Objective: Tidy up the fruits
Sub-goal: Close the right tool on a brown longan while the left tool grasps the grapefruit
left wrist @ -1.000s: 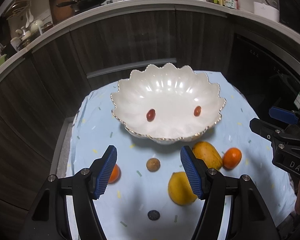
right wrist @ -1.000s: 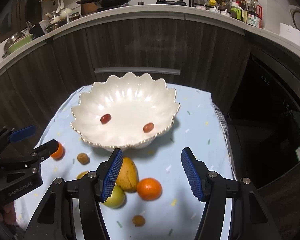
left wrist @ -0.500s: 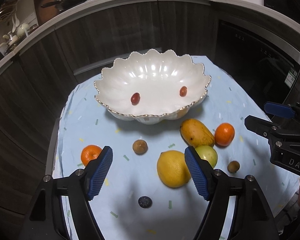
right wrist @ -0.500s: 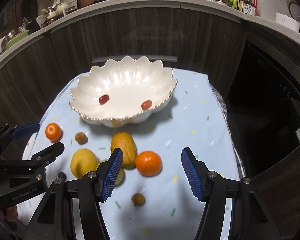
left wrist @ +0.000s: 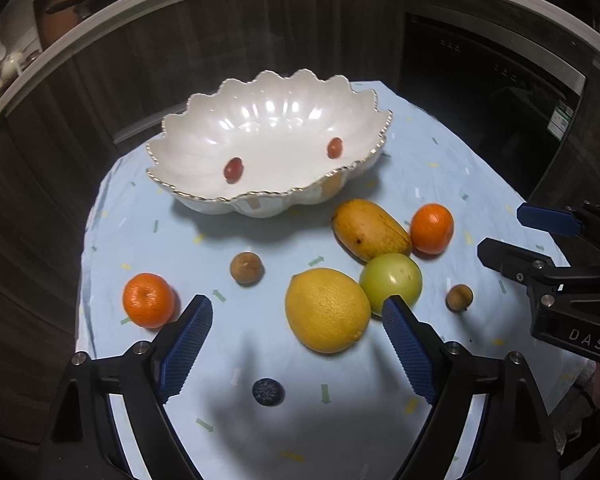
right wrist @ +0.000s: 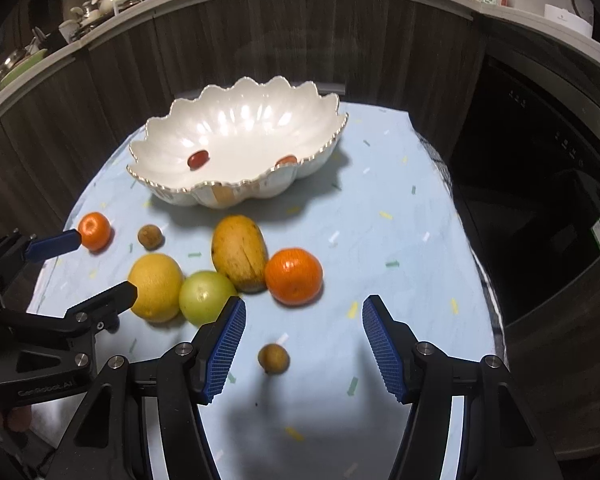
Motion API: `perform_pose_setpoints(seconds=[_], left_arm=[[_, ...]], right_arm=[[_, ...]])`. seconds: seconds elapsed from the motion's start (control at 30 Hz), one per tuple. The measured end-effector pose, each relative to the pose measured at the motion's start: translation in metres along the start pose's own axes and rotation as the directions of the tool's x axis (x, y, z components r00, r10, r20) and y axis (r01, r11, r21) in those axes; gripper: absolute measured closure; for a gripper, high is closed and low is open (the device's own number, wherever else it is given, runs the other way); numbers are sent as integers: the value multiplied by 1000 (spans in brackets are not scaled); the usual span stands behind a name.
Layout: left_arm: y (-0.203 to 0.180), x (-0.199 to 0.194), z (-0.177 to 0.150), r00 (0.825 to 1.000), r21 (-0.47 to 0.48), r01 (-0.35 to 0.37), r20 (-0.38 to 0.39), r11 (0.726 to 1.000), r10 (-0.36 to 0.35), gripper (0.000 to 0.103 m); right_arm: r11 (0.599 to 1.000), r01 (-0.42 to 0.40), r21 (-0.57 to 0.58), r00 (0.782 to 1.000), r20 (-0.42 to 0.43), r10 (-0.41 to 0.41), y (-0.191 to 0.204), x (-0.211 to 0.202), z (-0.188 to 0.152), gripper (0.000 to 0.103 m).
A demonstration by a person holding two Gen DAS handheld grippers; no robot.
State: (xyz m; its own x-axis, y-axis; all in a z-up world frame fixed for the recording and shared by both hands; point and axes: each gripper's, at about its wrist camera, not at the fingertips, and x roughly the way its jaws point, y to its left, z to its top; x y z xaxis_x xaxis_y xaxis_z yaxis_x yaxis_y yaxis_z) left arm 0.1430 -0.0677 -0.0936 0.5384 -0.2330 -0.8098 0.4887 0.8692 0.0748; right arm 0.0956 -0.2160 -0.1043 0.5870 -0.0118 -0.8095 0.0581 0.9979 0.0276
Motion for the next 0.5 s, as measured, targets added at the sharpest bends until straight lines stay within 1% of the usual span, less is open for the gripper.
perform_pose_setpoints(seconds=[0.07, 0.3, 0.5], left_arm=[[-2, 3, -2, 1000, 15, 8, -8, 1000, -8, 15], [-3, 19, -6, 999, 41, 38, -41, 998, -36, 15], [-1, 33, -9, 995, 31, 72, -72, 997, -70, 15]], right_arm=[[1000, 8, 2, 1000, -3, -8, 0, 2, -4, 32], [1000, 18, -3, 1000, -23, -18, 1, 8, -12, 32], [1000, 8, -1, 998, -57, -8, 2, 19, -18, 32]])
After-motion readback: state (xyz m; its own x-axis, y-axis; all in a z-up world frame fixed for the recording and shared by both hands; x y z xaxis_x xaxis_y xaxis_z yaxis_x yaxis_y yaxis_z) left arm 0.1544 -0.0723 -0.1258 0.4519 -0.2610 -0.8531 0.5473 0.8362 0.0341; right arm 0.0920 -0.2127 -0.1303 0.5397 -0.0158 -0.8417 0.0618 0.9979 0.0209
